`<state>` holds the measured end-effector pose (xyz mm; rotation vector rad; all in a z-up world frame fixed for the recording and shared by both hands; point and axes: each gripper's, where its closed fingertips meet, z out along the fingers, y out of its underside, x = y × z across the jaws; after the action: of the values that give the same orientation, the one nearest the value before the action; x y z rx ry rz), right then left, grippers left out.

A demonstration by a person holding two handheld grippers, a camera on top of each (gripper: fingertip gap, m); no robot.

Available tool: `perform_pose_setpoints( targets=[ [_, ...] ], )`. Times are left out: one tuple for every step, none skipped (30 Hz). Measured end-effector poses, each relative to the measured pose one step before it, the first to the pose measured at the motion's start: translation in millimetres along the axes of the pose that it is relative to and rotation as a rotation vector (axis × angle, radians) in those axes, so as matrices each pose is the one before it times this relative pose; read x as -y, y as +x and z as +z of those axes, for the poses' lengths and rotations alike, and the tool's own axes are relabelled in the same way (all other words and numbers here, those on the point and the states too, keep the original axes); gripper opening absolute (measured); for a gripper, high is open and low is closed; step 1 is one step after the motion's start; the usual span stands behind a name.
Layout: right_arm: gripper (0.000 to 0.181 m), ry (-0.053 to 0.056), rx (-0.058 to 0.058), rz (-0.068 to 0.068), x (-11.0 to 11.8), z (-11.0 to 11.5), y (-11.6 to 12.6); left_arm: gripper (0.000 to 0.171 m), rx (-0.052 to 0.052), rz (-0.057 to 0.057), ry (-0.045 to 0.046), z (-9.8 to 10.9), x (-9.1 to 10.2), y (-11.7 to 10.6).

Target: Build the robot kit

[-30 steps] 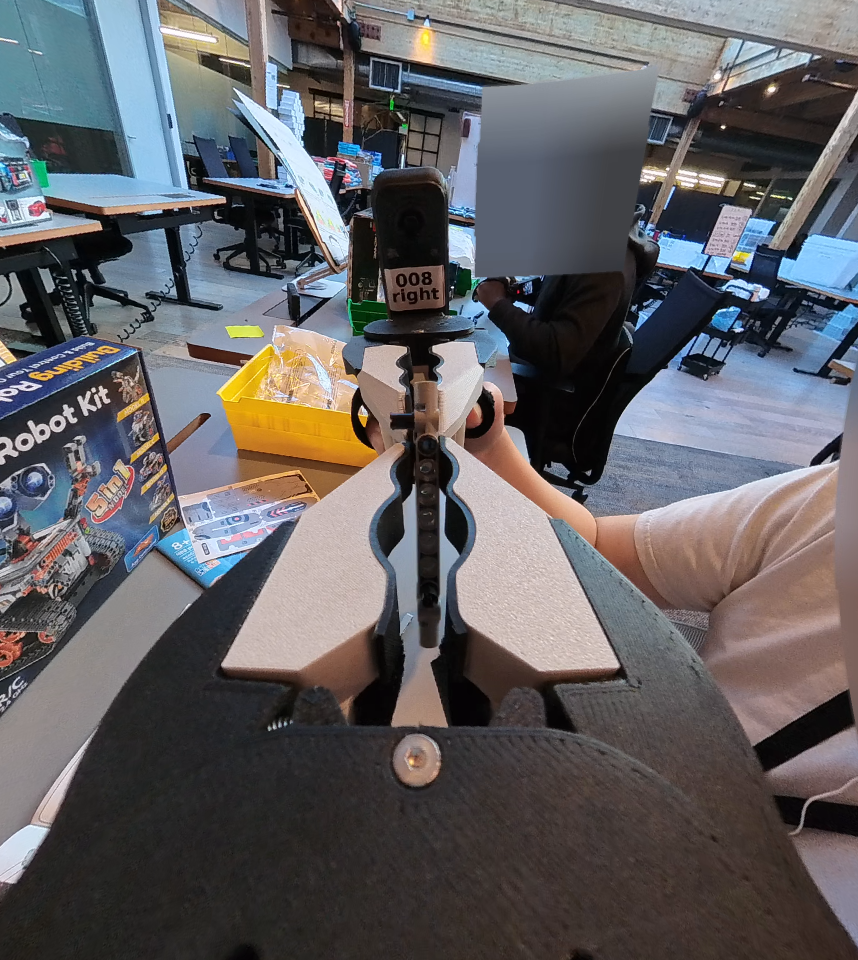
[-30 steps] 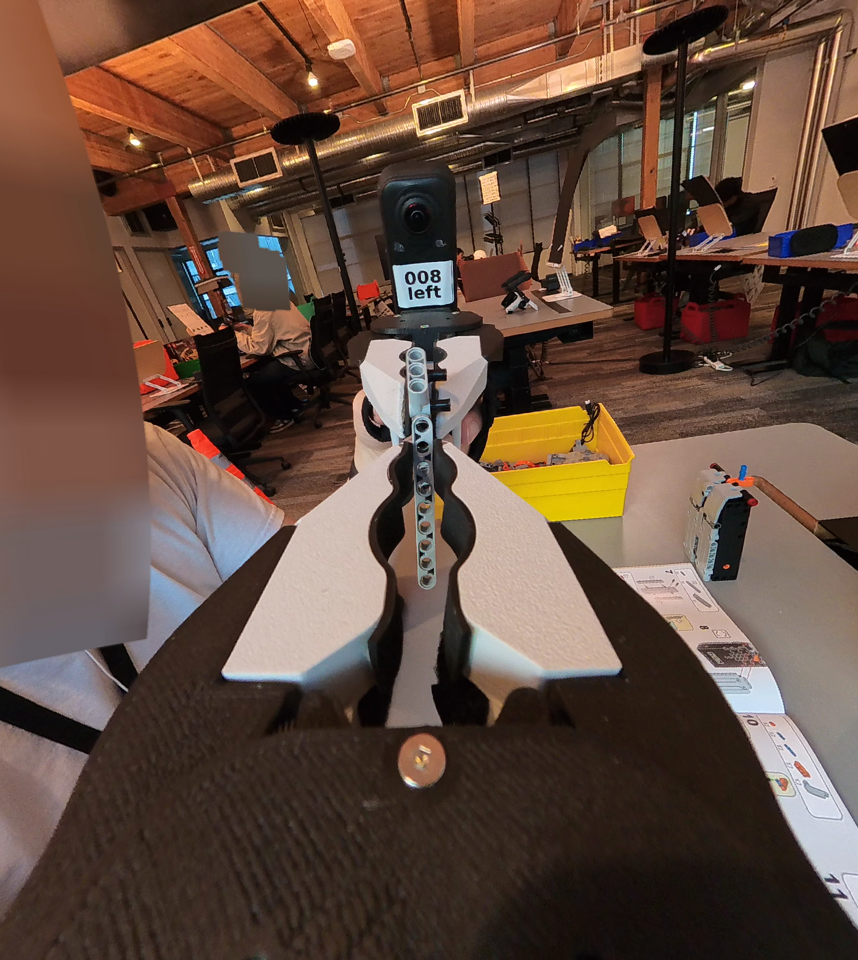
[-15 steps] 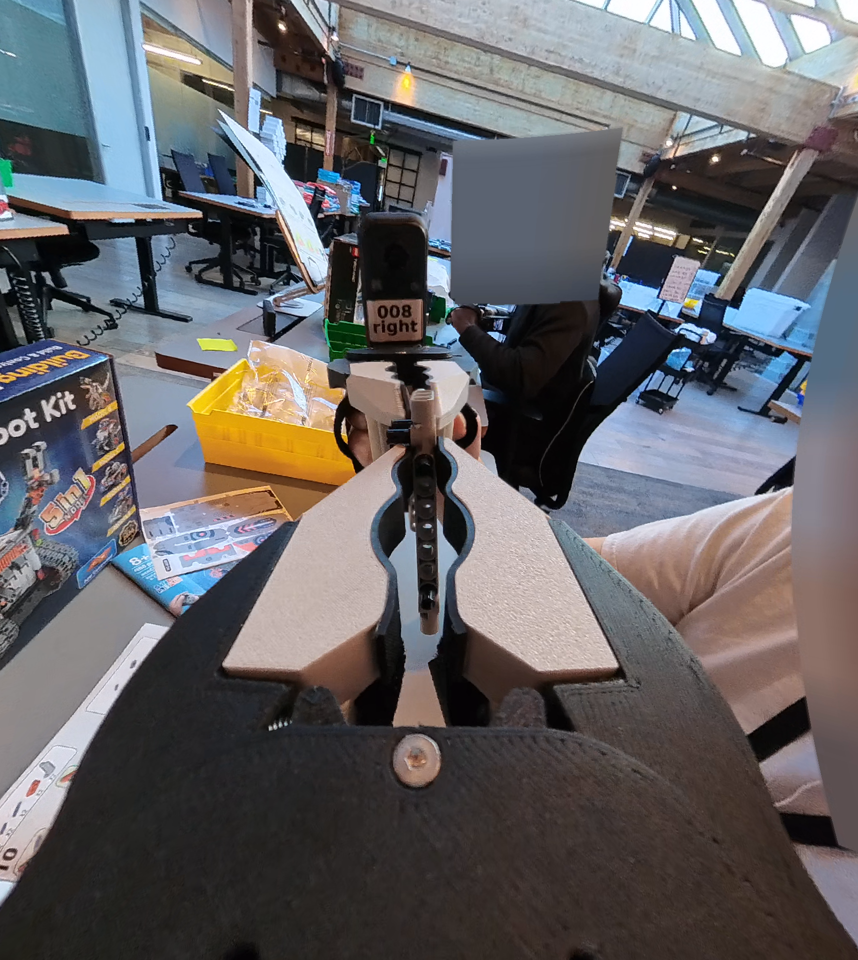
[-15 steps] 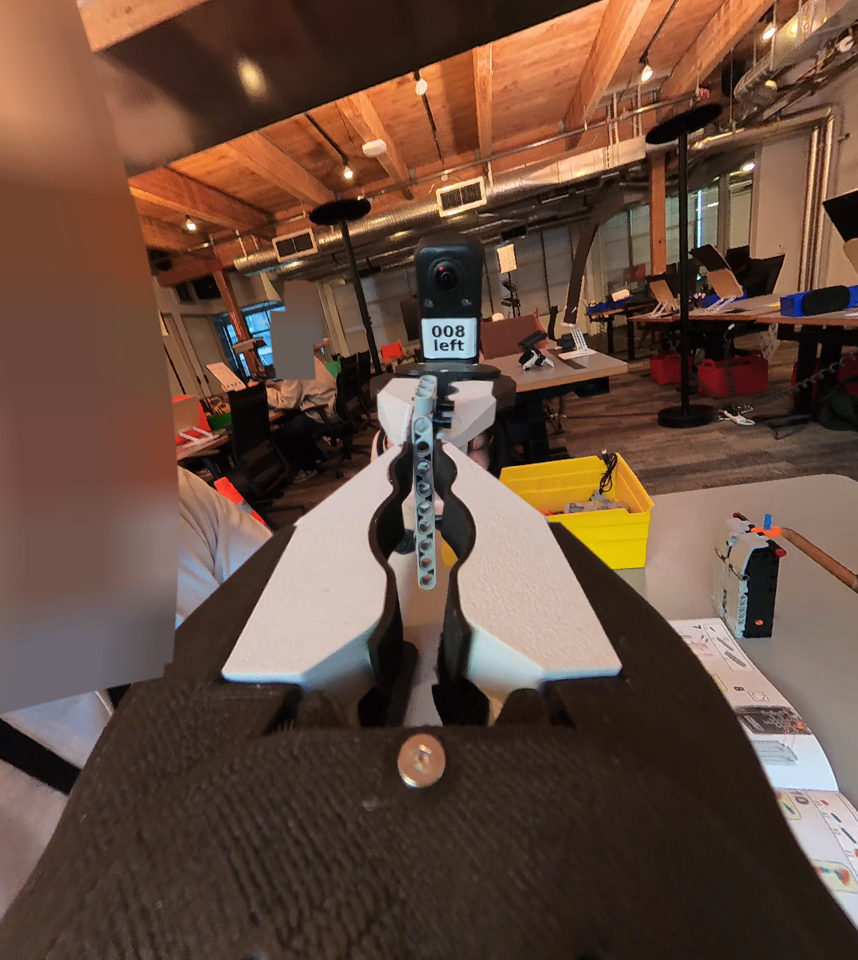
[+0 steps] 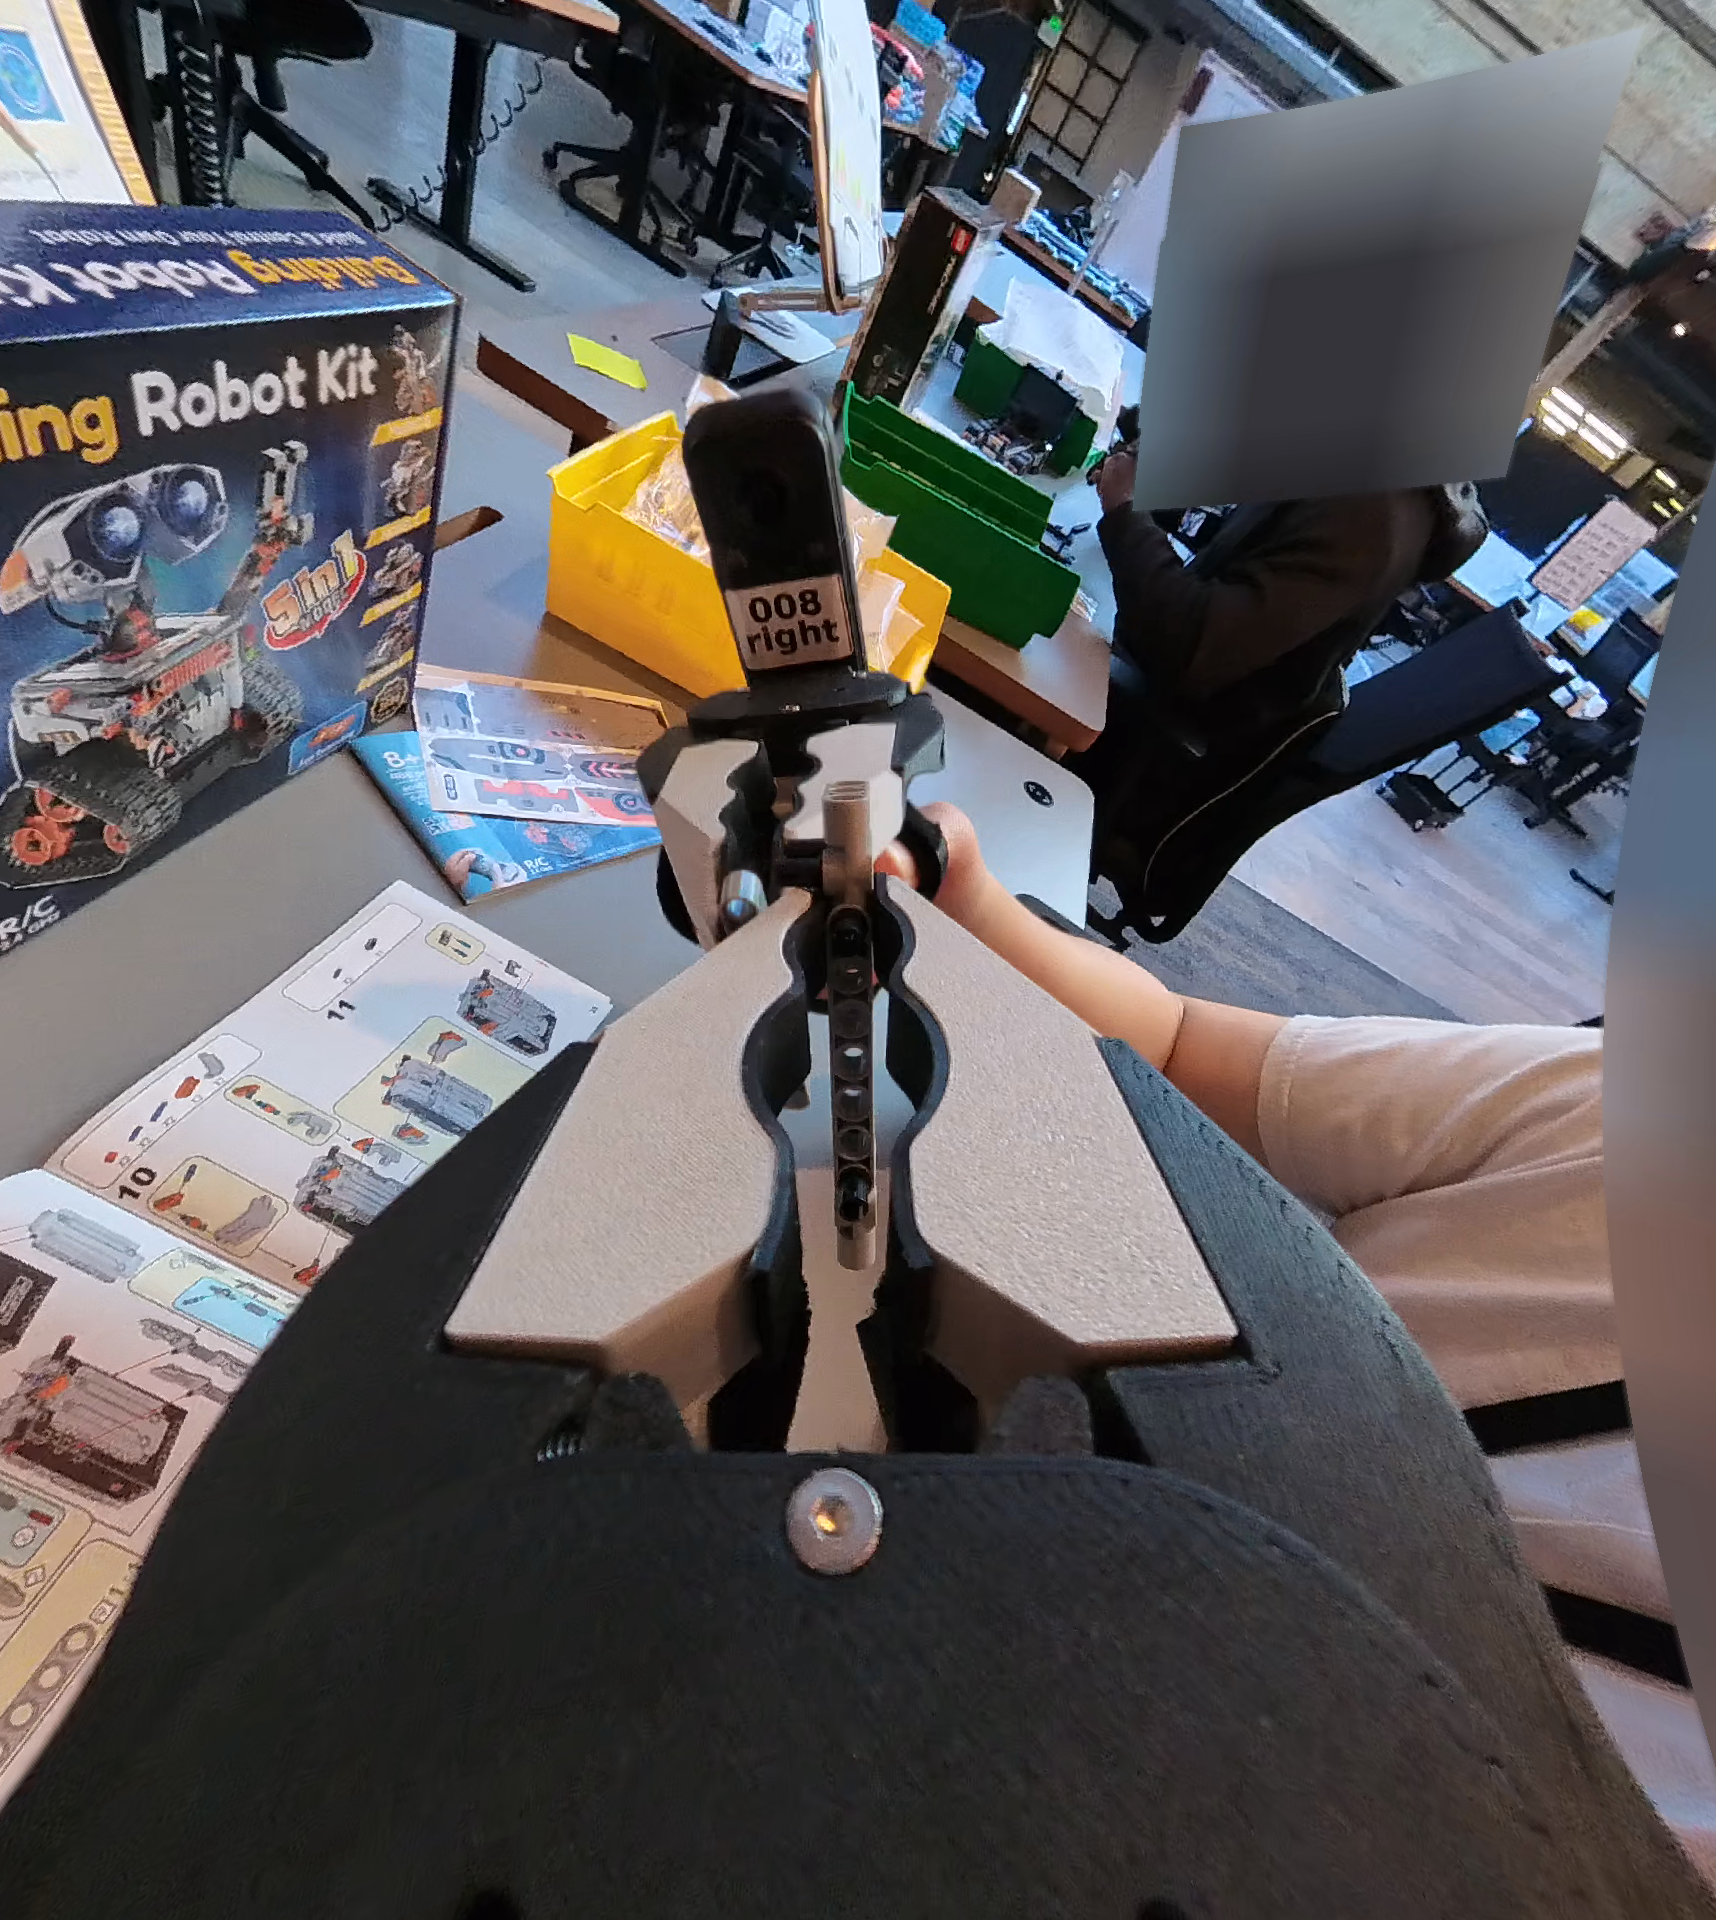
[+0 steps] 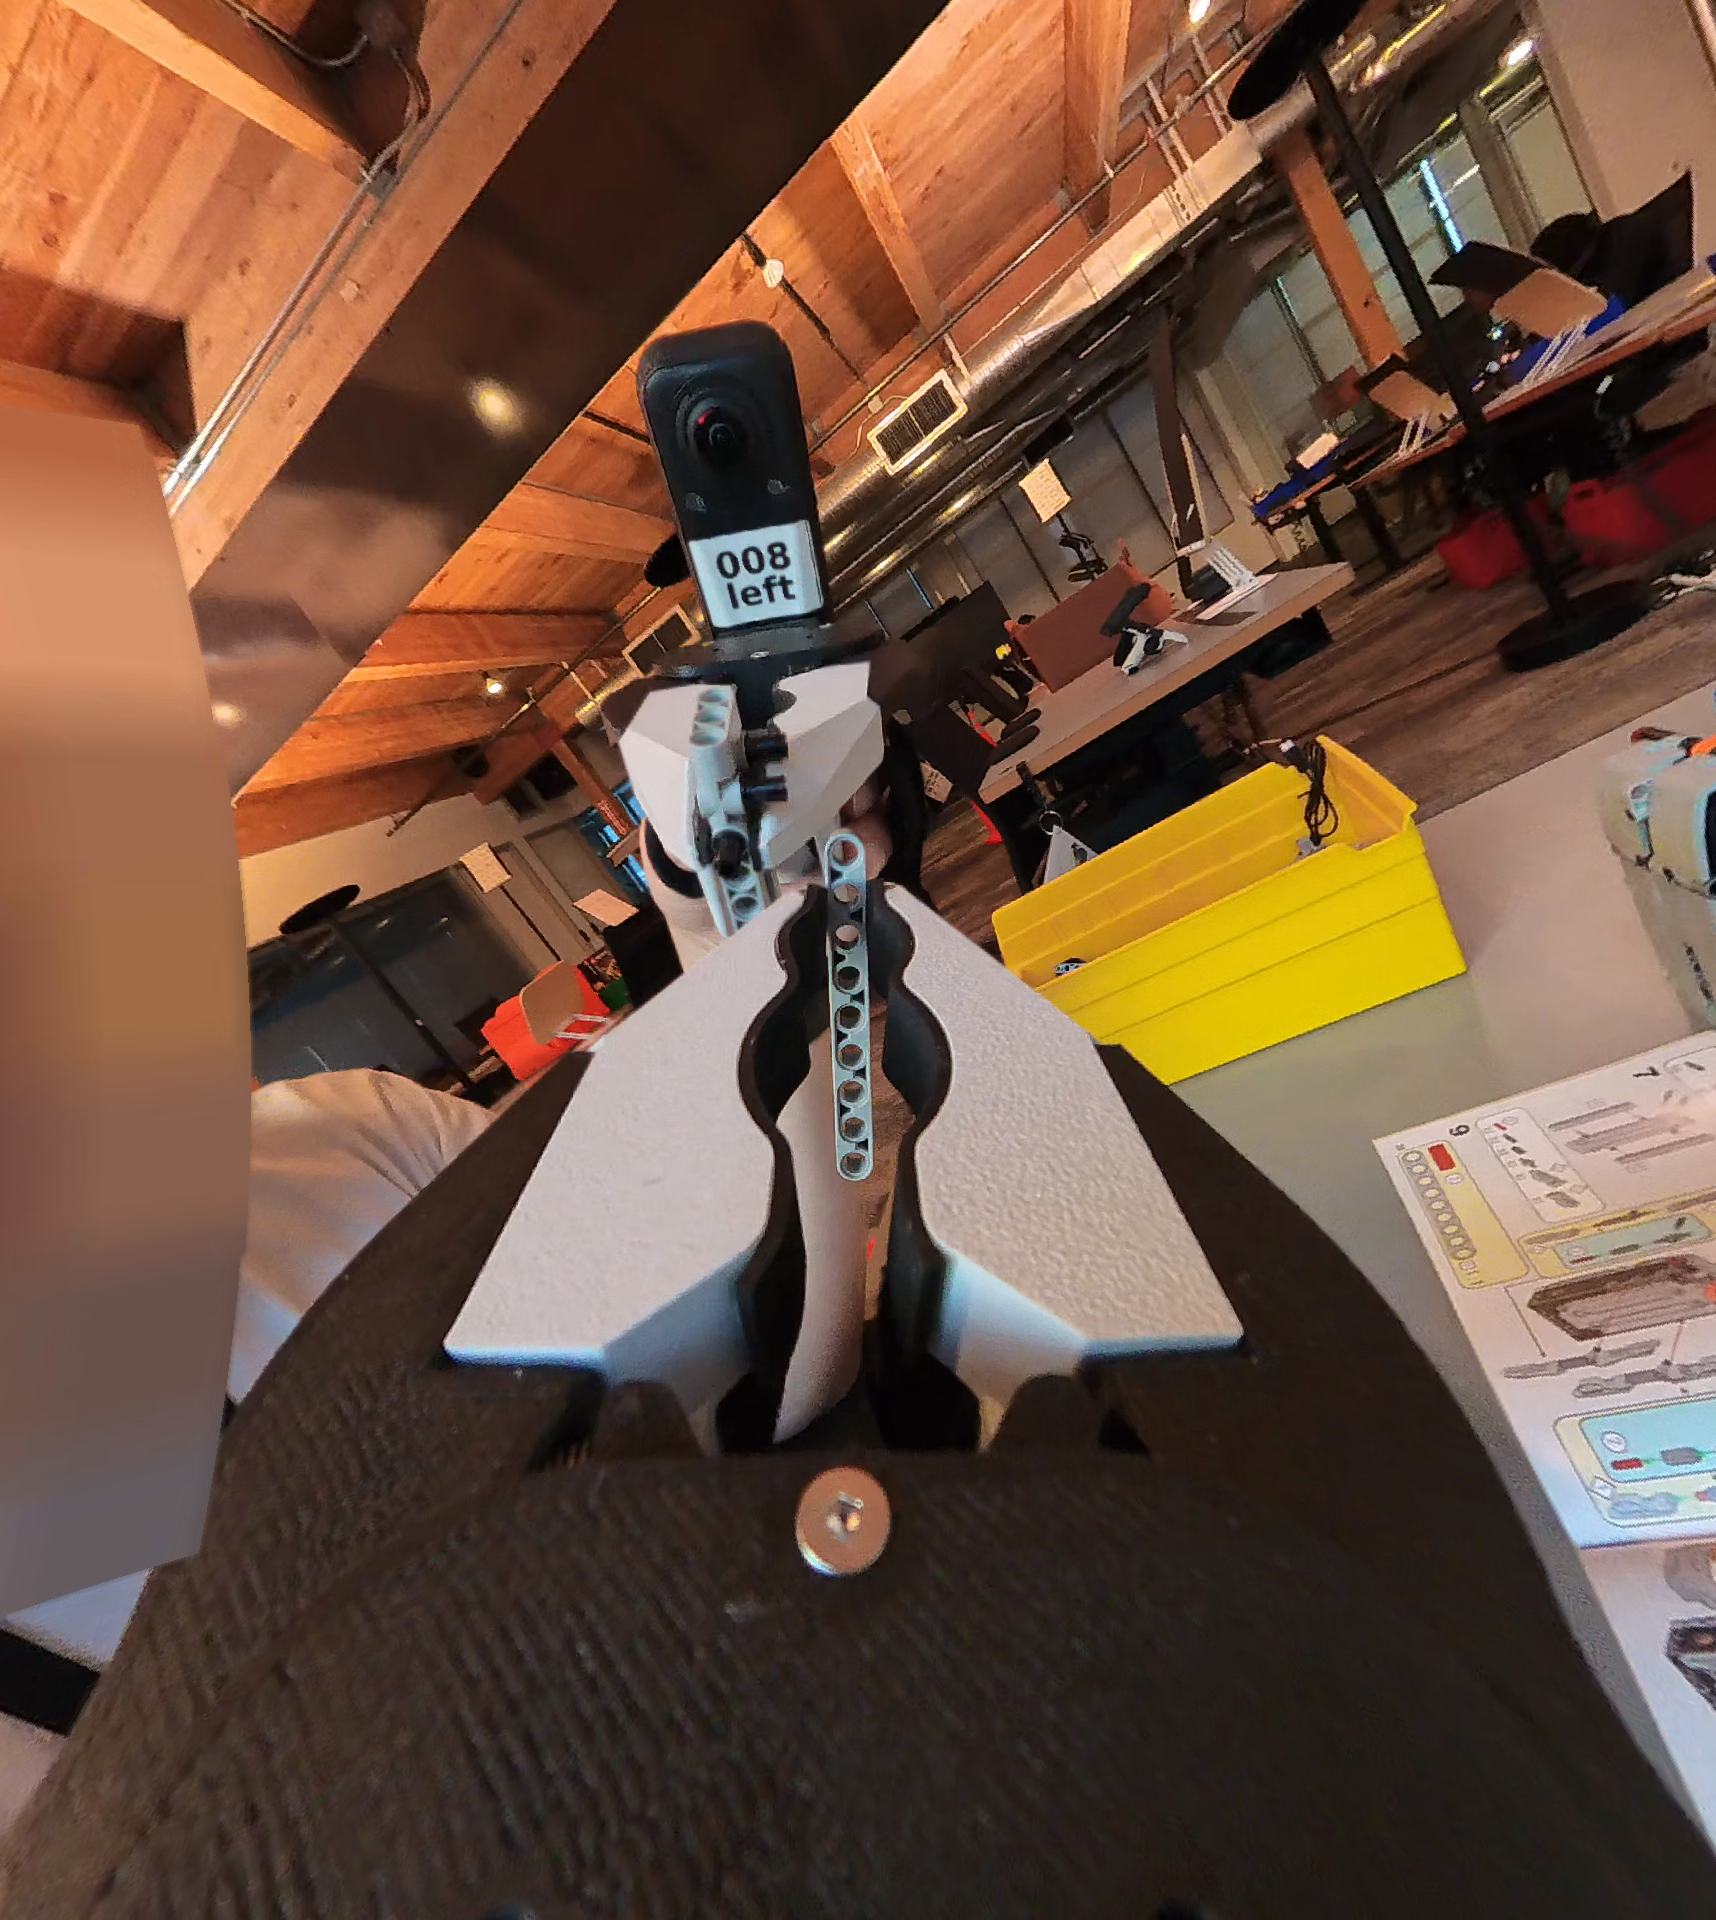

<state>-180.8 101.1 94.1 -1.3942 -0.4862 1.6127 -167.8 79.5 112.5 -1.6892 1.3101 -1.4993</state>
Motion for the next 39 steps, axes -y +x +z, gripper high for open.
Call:
perform_pose_setpoints(
  targets=[
    [0.006,0.0014,0.0016,0.0124,-1.25,1.26,0.87,0.004,0.0008,-0.0041,0.00858,-0.29,1.32,-1.02],
    [0.006,0.0083,0.0006,0.0068,0.27,0.69,0.20,0.004,0.0040,-0.0029,0.00787,-0.02,1.38,-1.00],
    [0.006,0.0106,0.0024,0.0084,0.91,0.10,-0.11,0.004,0.0082,-0.0023,0.00617,0.09,1.13,-1.46],
    [0.006,0.0146,0.0020,0.0124,1.18,0.05,0.34,0.004,0.0063,0.0003,0.00300,0.15,0.54,-1.17],
    [0.006,0.0190,0.0003,0.0159,1.04,0.02,1.36,0.004,0.0024,-0.0001,-0.00091,0.35,-0.19,-0.67],
    [0.006,0.0192,-0.0029,0.0218,-0.17,0.45,3.26,0.005,0.0044,-0.0027,-0.00785,0.44,-1.40,-1.11],
    [0.006,0.0218,0.0006,0.0271,-1.09,0.83,4.37,0.005,0.0114,-0.0031,-0.01250,0.73,-2.08,-2.29],
    [0.005,0.0226,0.0059,0.0341,-1.73,0.98,5.17,0.005,0.0161,-0.0041,-0.01232,0.99,-2.19,-3.32],
    [0.006,0.0131,0.0073,0.0465,-3.64,1.36,6.45,0.004,0.0173,-0.0073,-0.01765,1.25,-3.22,-3.81],
    [0.006,0.0066,0.0100,0.0517,-4.81,1.65,7.03,0.005,0.0148,-0.0101,-0.02662,1.88,-4.58,-3.62],
    [0.006,0.0107,0.0153,0.0486,-3.94,1.46,6.52,0.005,0.0103,-0.0080,-0.03265,2.37,-5.61,-2.95],
    [0.006,0.0116,0.0149,0.0447,-3.23,1.05,6.32,0.005,0.0082,-0.0038,-0.03055,2.68,-5.15,-2.39],
    [0.006,0.0123,0.0066,0.0363,-2.47,0.35,6.63,0.005,0.0020,0.0029,-0.02395,2.58,-3.74,-1.14],
    [0.006,0.0116,0.0039,0.0264,-1.85,0.01,5.73,0.005,0.0003,0.0011,-0.01606,2.43,-2.41,-0.78],
    [0.006,0.0098,0.0058,0.0179,-1.19,-0.20,3.83,0.005,0.0047,-0.0038,-0.01643,2.20,-2.66,-1.23],
    [0.006,0.0124,0.0014,0.0133,-0.38,-0.26,2.97,0.005,0.0116,-0.0044,-0.02204,2.28,-3.63,-2.33],
    [0.006,0.0078,-0.0016,0.0107,-0.68,-0.15,2.47,0.005,0.0164,-0.0031,-0.02508,2.34,-4.22,-3.23],
    [0.006,0.0048,0.0039,0.0034,-0.84,0.41,0.77,0.005,0.0137,-0.0026,-0.02343,2.23,-3.79,-3.06],
    [0.006,0.0037,0.0030,0.0004,-0.91,0.42,0.44,0.005,0.0090,-0.0056,-0.01588,1.85,-2.37,-2.61],
    [0.006,0.0067,0.0023,0.0000,-0.24,0.40,0.19,0.005,0.0068,-0.0083,-0.00870,1.34,-1.30,-2.45],
    [0.006,0.0059,0.0015,0.0009,-0.14,0.39,0.12,0.005,0.0093,-0.0063,-0.00546,0.69,-0.77,-2.73],
    [0.006,0.0032,-0.0031,0.0058,-0.38,0.14,0.96,0.005,0.0035,-0.0028,-0.00014,0.01,-0.13,-1.69],
    [0.006,0.0035,0.0002,0.0067,-0.33,0.16,0.45,0.005,0.0004,-0.0059,0.00610,-0.69,0.68,-1.21],
    [0.006,0.0027,-0.0049,0.0088,-0.55,0.20,1.28,0.005,0.0027,-0.0092,0.00708,-1.05,0.65,-1.77],
    [0.006,0.0058,-0.0022,0.0099,-0.31,0.12,0.95,0.005,0.0052,-0.0095,0.00593,-1.38,0.25,-2.41],
    [0.006,0.0053,0.0046,0.0134,-0.29,0.37,0.21,0.005,0.0061,-0.0109,0.00715,-1.42,0.42,-3.01],
    [0.006,0.0059,0.0020,0.0158,-0.51,0.33,0.73,0.007,-0.0008,-0.0141,0.00855,-1.24,0.56,-2.49],
    [0.006,0.0035,0.0051,0.0159,-0.94,0.61,0.54,0.009,-0.0111,-0.0171,0.00855,-1.03,0.75,-1.16],
    [0.006,0.0029,0.0105,0.0170,-1.02,0.81,-0.01,0.012,-0.0136,-0.0190,0.00612,-0.53,0.59,-1.08],
    [0.005,0.0038,0.0072,0.0173,-0.87,0.55,0.53,0.013,-0.0087,-0.0159,-0.00201,0.08,-0.50,-1.49],
    [0.005,0.0015,0.0006,0.0124,-1.02,0.38,1.37,0.013,-0.0076,-0.0063,-0.00592,0.39,-0.79,-1.23],
    [0.005,-0.0016,0.0002,0.0067,-1.16,0.32,1.29,0.012,-0.0078,-0.0054,-0.00289,0.49,-0.29,-0.86],
    [0.005,-0.0002,0.0011,0.0058,-0.59,0.18,0.85,0.012,-0.0053,-0.0079,0.00236,0.38,0.45,-1.08],
    [0.005,0.0008,0.0051,0.0088,-0.17,-0.01,0.24,0.012,-0.0017,-0.0095,0.00414,0.21,0.71,-1.17],
    [0.005,0.0045,0.0078,0.0100,0.57,-0.08,-0.35,0.013,-0.0021,-0.0068,0.00588,0.02,1.11,-0.66],
    [0.005,0.0069,0.0095,0.0093,1.02,-0.44,-0.71,0.014,-0.0051,-0.0030,0.00519,-0.02,0.96,0.31],
    [0.005,0.0050,0.0089,0.0089,0.80,-0.47,-0.53,0.013,-0.0085,0.0039,0.00222,-0.22,0.44,1.33],
    [0.005,0.0032,0.0031,0.0044,0.77,-0.48,0.11,0.011,-0.0063,0.0085,-0.00004,-0.06,0.01,1.28],
    [0.005,-0.0007,-0.0010,-0.0005,0.29,-0.40,0.66,0.009,-0.0047,0.0069,-0.00045,-0.08,-0.04,1.17]
  ],
)
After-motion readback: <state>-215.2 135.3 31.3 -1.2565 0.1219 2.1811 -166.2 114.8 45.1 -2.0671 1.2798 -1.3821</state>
